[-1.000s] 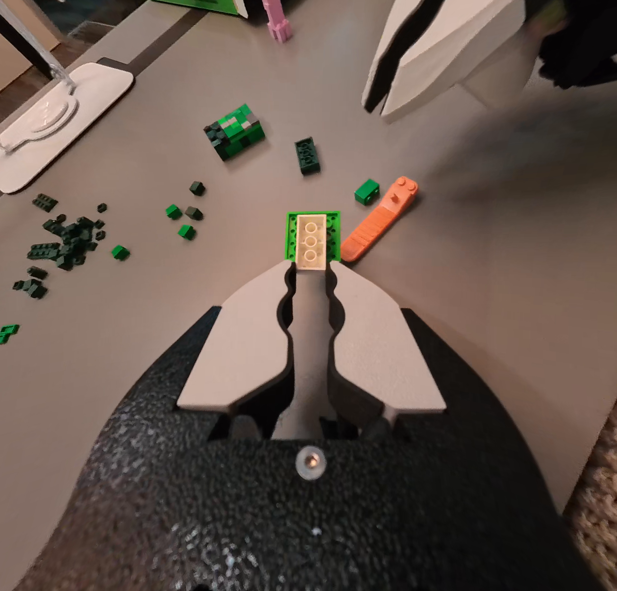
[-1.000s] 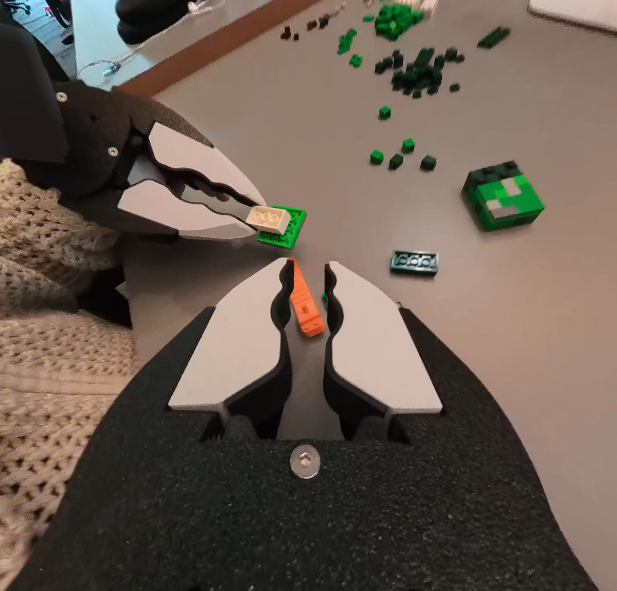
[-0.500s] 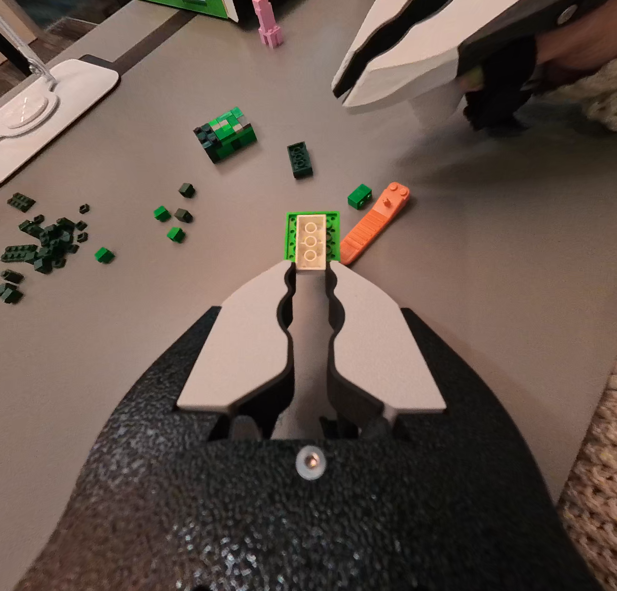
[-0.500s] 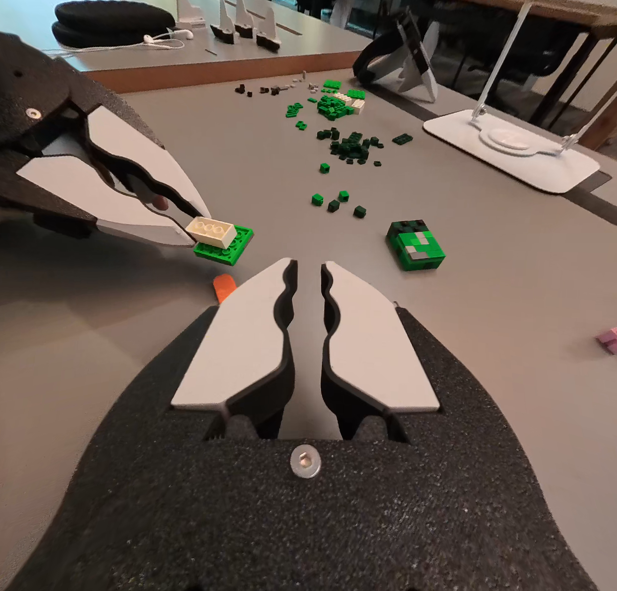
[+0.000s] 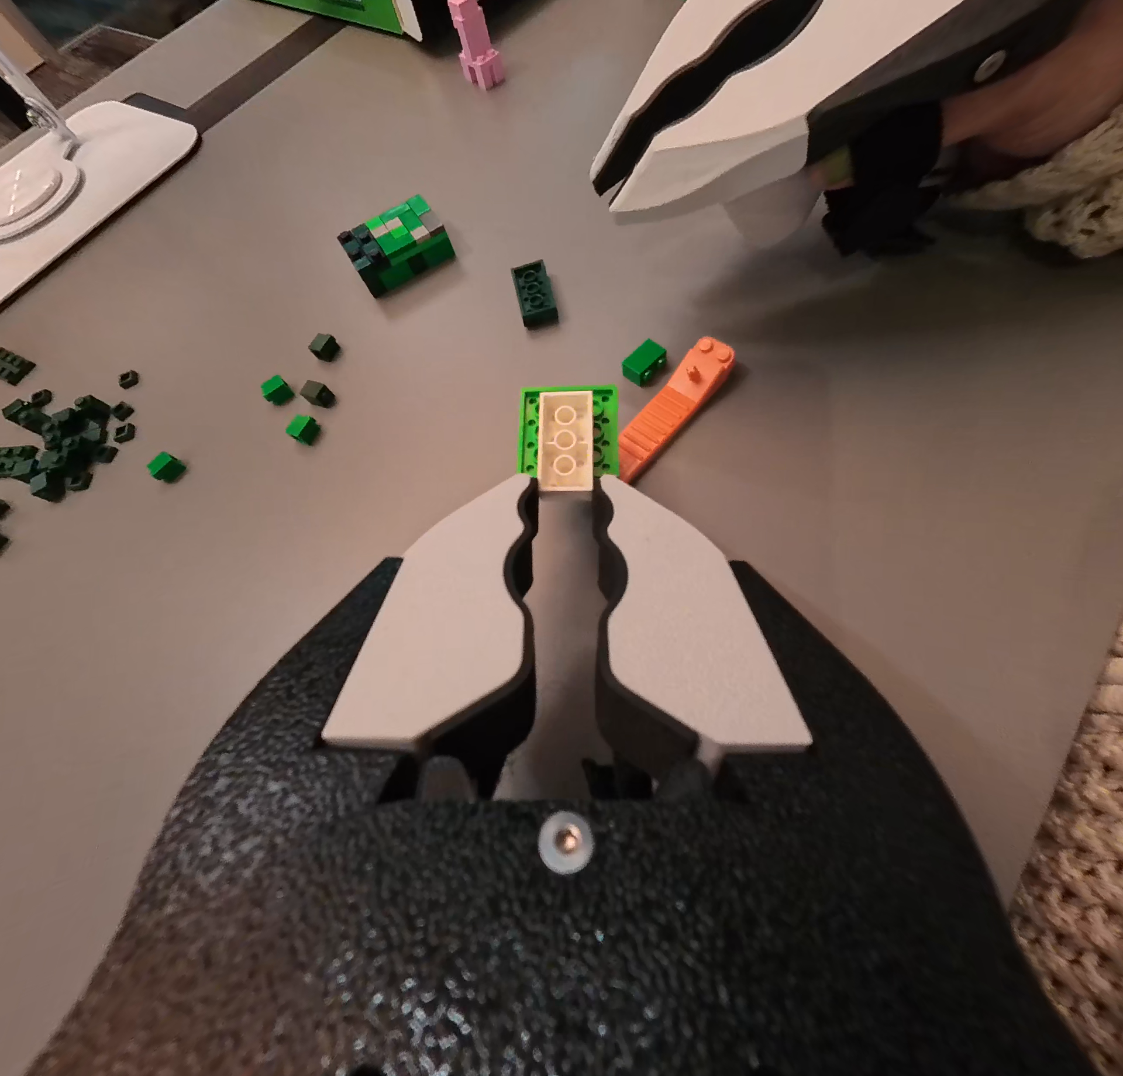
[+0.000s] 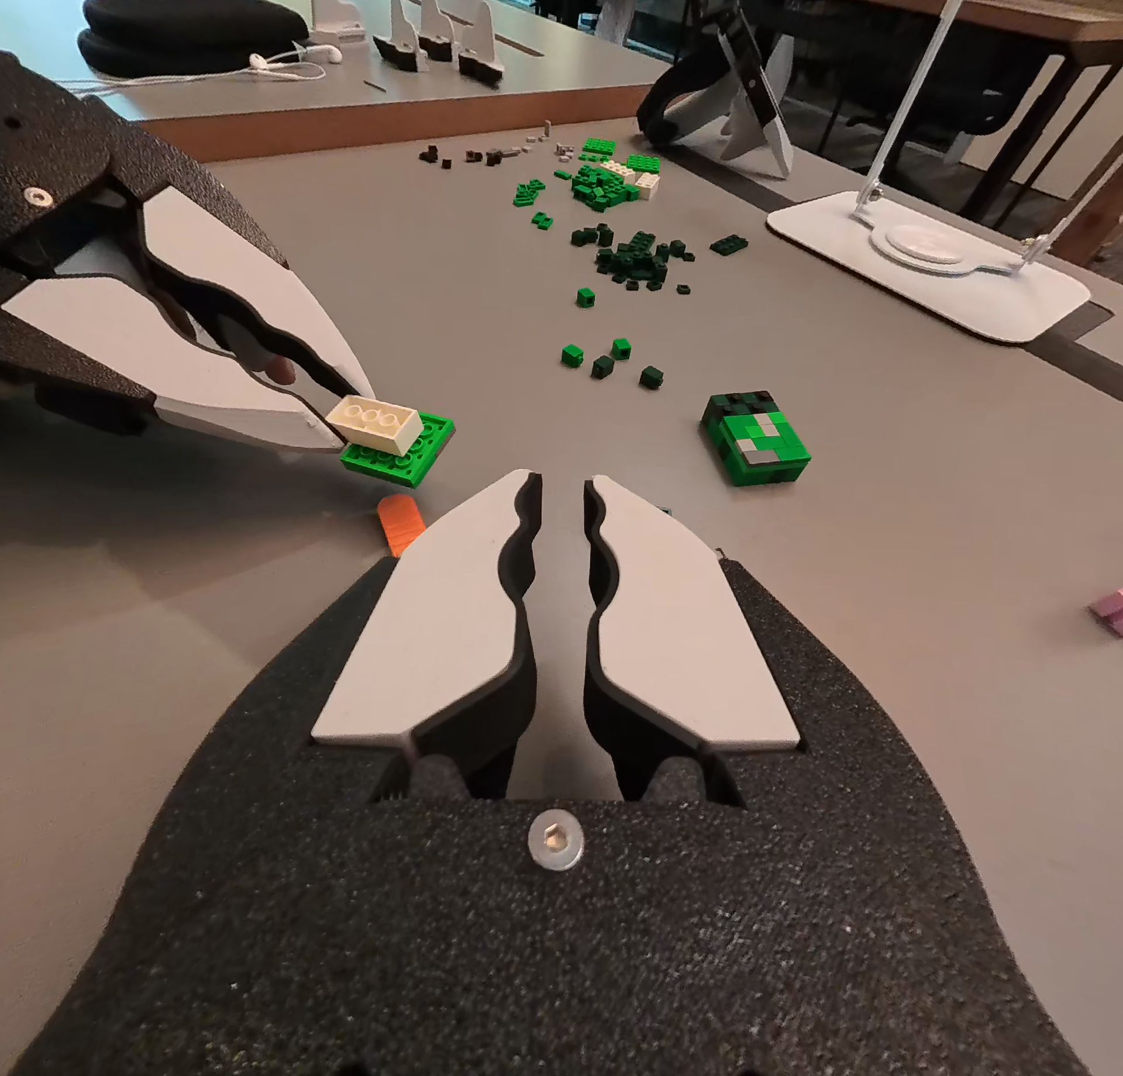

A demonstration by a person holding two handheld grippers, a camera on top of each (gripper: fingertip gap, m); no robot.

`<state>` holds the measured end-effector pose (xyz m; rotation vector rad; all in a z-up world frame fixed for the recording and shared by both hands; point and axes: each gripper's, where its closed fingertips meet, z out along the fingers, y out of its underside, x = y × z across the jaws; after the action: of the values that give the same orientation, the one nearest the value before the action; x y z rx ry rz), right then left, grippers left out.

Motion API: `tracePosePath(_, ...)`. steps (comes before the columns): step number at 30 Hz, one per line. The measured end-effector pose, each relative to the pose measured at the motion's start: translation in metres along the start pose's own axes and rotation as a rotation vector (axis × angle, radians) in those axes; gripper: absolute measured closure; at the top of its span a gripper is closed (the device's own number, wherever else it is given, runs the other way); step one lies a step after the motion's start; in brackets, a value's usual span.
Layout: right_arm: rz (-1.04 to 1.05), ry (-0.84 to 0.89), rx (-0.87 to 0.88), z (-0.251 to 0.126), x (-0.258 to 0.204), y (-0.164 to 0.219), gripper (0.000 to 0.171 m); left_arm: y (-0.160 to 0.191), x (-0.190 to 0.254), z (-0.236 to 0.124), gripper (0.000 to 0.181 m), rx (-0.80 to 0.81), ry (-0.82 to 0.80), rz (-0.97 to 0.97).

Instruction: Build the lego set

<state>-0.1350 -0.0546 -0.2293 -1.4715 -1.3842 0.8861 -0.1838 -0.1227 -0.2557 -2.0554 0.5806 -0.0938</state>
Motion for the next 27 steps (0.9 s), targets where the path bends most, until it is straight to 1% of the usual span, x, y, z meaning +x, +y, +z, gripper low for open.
tracePosePath(27, -0.010, -0.008, -0.019, 0.0016, -0.0022, 0.0028, 0.159, -0.0031, 0.0016, 0.0002, 0.164, 0.003, 0.006, 0.001)
